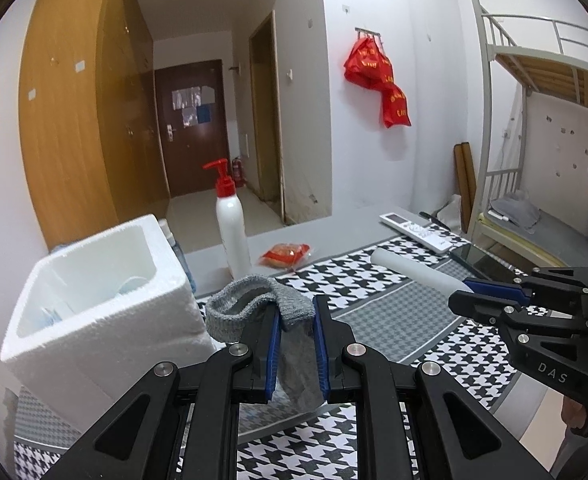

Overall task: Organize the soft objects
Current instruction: 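Lift and carry the grey sock and white roll over the foam box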

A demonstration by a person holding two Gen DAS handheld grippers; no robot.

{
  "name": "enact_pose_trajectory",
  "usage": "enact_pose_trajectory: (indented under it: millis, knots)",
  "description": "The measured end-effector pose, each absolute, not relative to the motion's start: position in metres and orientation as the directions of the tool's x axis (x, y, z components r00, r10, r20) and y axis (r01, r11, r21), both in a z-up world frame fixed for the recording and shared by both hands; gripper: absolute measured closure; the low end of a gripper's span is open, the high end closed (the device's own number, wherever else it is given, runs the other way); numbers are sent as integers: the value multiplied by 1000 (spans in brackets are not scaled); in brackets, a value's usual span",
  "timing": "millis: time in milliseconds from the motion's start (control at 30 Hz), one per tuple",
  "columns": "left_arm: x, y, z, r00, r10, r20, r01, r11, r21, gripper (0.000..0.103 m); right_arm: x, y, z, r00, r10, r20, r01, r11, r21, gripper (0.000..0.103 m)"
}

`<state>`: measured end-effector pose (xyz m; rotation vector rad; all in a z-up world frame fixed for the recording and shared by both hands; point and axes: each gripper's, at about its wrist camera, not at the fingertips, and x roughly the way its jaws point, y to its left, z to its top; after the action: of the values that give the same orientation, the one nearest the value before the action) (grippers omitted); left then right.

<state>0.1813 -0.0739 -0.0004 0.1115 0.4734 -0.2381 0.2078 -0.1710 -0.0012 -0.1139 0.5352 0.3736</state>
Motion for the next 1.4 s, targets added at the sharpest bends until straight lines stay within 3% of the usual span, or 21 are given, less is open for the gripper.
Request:
enact_pose_trajectory:
  millis: [1400]
  knots:
    - [204,-72,72,945,-103,-310,153,978,141,86,220,-168,64,857,374,-354,-410,912,-29,85]
